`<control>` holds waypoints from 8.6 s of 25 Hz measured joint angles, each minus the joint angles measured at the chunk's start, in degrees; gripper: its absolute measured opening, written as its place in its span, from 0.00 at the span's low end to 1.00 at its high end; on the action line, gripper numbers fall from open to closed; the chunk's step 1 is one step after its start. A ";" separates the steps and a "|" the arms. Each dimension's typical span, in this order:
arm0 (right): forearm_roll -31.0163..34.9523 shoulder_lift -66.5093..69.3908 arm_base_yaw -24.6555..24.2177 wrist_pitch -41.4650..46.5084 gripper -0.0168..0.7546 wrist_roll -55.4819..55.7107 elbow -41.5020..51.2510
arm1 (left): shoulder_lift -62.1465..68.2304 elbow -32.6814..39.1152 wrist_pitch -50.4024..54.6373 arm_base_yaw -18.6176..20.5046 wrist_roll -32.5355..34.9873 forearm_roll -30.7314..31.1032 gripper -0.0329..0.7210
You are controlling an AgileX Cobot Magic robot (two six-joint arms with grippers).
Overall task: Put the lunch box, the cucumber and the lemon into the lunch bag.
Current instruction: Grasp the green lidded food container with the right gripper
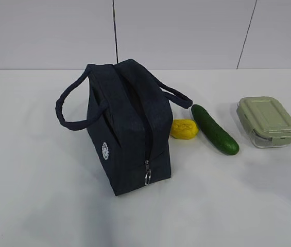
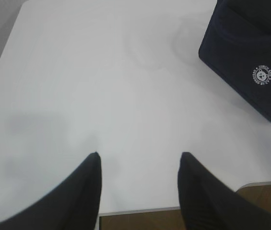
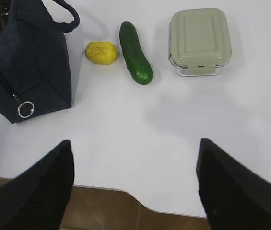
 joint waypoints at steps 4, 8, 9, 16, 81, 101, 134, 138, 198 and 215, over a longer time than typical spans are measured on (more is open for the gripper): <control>1.72 9.29 0.00 -0.44 0.79 -0.75 -4.66 | 0.00 0.00 0.00 0.00 0.00 0.00 0.53; 1.80 17.93 0.00 -1.33 0.79 -4.07 -9.51 | 0.00 0.00 0.00 0.00 0.00 0.00 0.53; 1.80 20.01 0.00 -1.33 0.79 -4.51 -10.74 | 0.00 0.00 0.00 0.00 0.00 0.00 0.53; 3.61 35.94 0.00 4.64 0.79 -10.15 -23.21 | 0.00 0.00 0.00 0.00 0.00 0.00 0.53; 67.09 102.95 -35.18 12.46 0.78 -65.22 -41.37 | 0.00 0.00 0.00 0.00 0.00 0.00 0.52; 70.37 108.00 -35.18 12.22 0.78 -68.15 -41.37 | 0.00 0.00 0.00 0.00 0.00 0.00 0.52; 76.32 111.81 -35.18 12.12 0.78 -68.72 -41.37 | 0.00 0.00 0.00 0.00 0.00 0.00 0.52; 76.42 111.81 -34.85 12.02 0.78 -68.60 -41.37 | 0.00 0.00 0.00 0.00 0.00 0.00 0.52; 74.27 111.81 -33.68 12.45 0.62 -64.96 -41.59 | 0.00 0.00 0.00 0.00 0.00 0.00 0.52; 74.27 111.81 -33.68 12.83 0.54 -62.50 -41.59 | 0.00 0.00 0.00 0.00 0.00 0.00 0.52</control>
